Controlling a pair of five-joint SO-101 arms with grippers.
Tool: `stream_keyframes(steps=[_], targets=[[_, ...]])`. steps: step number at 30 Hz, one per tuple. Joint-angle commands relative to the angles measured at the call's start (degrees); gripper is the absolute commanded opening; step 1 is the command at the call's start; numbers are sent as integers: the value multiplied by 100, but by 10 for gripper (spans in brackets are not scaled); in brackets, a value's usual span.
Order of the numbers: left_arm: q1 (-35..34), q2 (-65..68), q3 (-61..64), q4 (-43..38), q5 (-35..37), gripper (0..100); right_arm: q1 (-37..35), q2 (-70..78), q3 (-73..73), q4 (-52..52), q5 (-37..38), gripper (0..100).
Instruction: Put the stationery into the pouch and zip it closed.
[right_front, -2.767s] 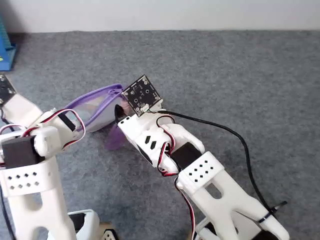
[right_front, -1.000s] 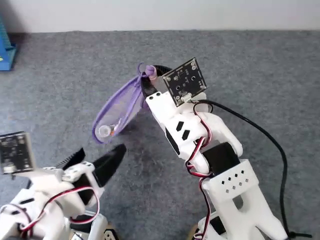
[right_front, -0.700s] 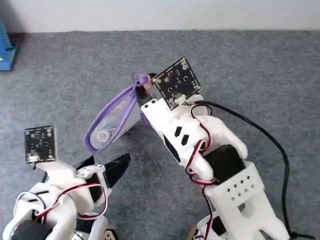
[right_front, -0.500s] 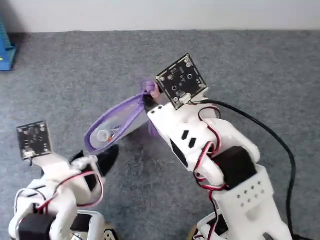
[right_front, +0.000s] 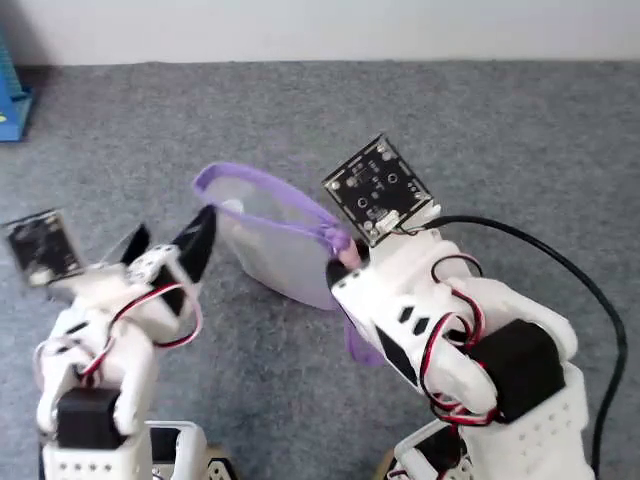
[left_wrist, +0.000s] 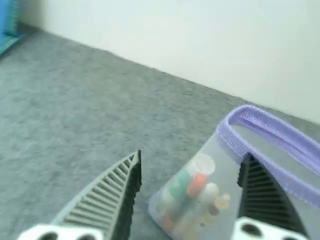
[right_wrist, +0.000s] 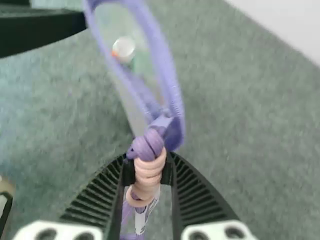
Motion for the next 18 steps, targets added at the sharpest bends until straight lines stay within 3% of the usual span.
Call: stream_keyframes(steps=[1, 8, 15, 18], targets=[[862, 510, -66, -589, 123, 297, 92, -145, -290, 444, 9, 7], [1714, 1574, -462, -1011, 343, 297, 295, -347, -167, 734, 18, 7], [2198, 2681, -1279, -1099, 343, 297, 1745, -752, 844, 708, 62, 7], [2259, 2760, -1604, -598, 334, 298, 2079, -875, 1011, 699, 62, 7]])
